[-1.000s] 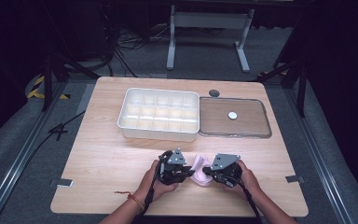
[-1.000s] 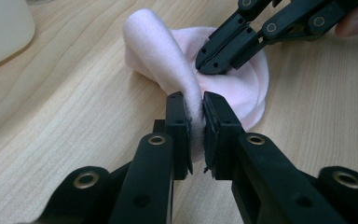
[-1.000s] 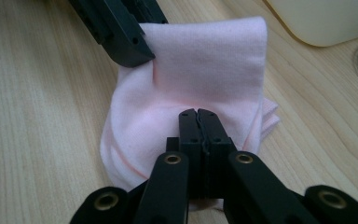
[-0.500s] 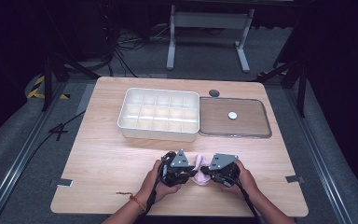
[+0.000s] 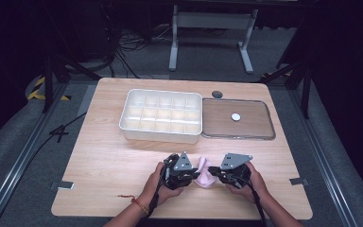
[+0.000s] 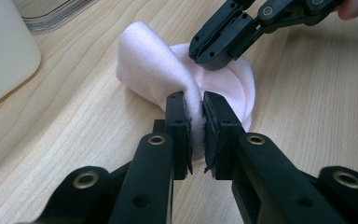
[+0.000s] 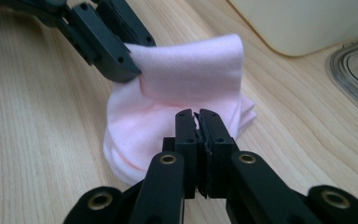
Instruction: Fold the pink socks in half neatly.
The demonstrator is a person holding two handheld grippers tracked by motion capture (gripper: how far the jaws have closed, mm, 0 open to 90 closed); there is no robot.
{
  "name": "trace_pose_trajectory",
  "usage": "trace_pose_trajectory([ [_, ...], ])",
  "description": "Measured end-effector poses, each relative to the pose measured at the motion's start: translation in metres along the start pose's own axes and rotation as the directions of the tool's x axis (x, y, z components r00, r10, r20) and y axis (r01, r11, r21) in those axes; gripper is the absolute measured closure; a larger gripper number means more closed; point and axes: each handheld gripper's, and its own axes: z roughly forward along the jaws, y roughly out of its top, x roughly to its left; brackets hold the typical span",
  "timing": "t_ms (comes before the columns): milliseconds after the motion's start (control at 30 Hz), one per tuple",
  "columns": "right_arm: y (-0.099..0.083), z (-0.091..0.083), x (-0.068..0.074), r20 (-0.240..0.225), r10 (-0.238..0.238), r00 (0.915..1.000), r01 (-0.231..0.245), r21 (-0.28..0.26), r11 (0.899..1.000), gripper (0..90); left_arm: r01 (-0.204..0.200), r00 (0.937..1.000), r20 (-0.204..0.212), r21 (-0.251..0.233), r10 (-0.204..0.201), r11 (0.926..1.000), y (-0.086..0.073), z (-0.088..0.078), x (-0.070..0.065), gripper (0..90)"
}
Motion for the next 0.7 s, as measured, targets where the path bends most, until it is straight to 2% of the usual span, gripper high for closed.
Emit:
trace_pose_trajectory([
  [100,-0.002,0.003,0.0,0.003,-0.003,1.0,0.003,0.026,1.0,87.1,0.003,1.0,0.0,-0.012,-0.003,0.9999,0.001,0.0,-0.001,80.8],
  [167,-0.001,0.01,0.004,-0.013,-0.01,0.9999,0.011,0.044,0.999,87.6,0.007,1.0,0.005,-0.019,-0.007,0.9998,0.002,0.0,-0.001,80.8],
  [267,0.001,0.015,0.006,-0.015,-0.012,0.9998,0.012,0.049,0.999,88.6,0.01,0.9999,0.01,-0.025,-0.01,0.9996,0.002,0.002,-0.002,80.6],
  [400,0.002,0.019,0.008,-0.017,-0.014,0.9998,0.015,0.043,0.999,88.9,-0.024,0.9996,0.015,-0.008,0.024,0.9997,0.005,0.008,-0.008,80.4],
  [500,0.002,0.019,0.007,-0.012,-0.011,0.9999,0.011,0.042,0.999,88.9,-0.051,0.9987,0.005,0.005,0.051,0.9987,0.006,0.011,-0.014,80.4],
  [633,0.002,0.014,0.005,-0.021,-0.004,0.9998,0.005,0.031,0.999,82.6,-0.053,0.9986,-0.001,0.006,0.053,0.9986,0.006,0.011,-0.013,80.6],
  [700,0.001,0.007,0.001,-0.008,-0.001,1.0,0.001,0.014,1.0,82.8,-0.051,0.9987,-0.004,0.003,0.051,0.9987,0.006,0.01,-0.012,80.7],
])
